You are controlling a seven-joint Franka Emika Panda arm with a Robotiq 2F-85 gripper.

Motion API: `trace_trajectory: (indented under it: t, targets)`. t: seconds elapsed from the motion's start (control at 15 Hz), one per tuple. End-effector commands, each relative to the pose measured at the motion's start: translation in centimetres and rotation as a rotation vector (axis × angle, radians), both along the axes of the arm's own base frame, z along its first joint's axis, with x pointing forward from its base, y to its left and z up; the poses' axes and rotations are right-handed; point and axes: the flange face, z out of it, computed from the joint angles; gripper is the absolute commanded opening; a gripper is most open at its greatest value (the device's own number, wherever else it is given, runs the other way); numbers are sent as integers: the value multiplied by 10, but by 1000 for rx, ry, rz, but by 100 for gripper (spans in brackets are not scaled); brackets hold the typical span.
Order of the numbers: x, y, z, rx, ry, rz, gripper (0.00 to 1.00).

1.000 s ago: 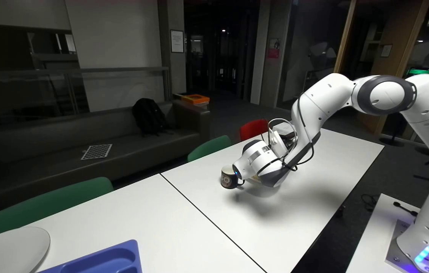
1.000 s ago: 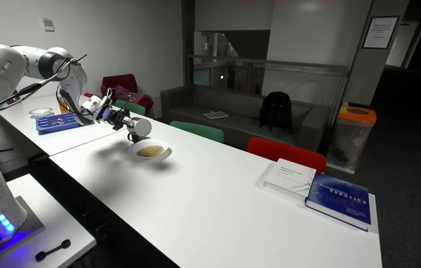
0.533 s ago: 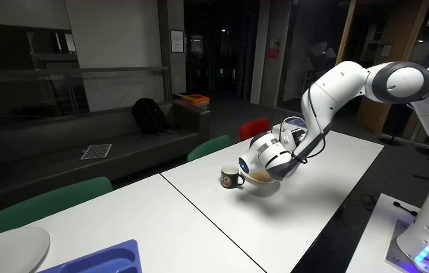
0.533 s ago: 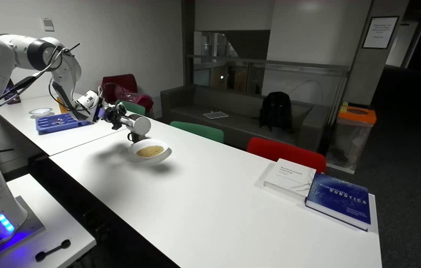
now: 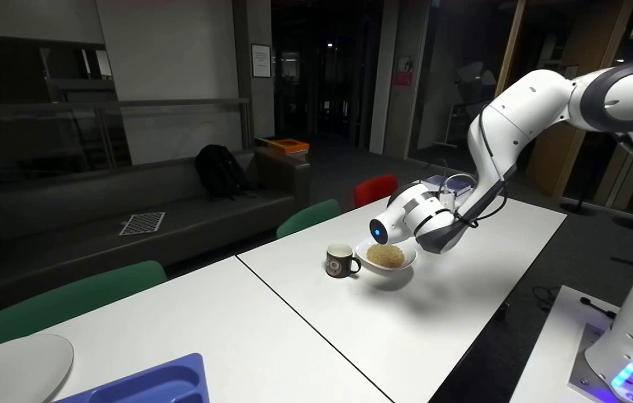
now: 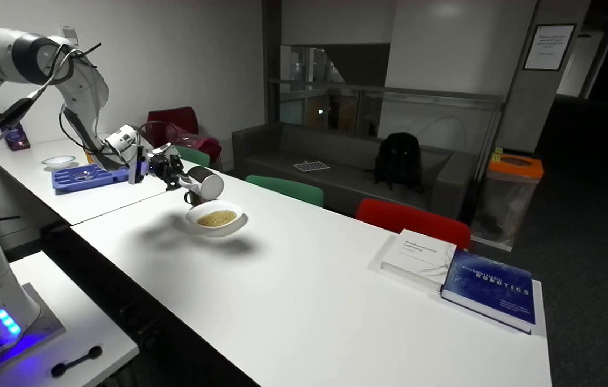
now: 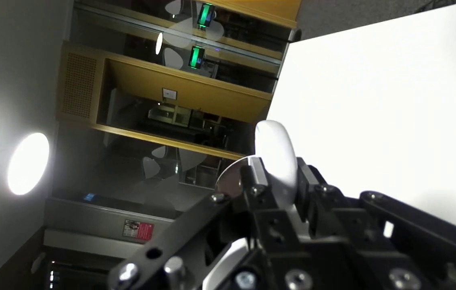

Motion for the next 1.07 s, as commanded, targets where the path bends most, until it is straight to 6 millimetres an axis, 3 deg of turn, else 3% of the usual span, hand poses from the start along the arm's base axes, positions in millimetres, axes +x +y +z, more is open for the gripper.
trace_trajectory:
  t: [0.0, 0.47, 1.0]
  targets:
    - [-20, -21, 23, 38, -94, 48, 5]
    - [-28, -35, 26, 138, -187, 133, 5]
    - [-33, -39, 31, 241, -259, 249, 5]
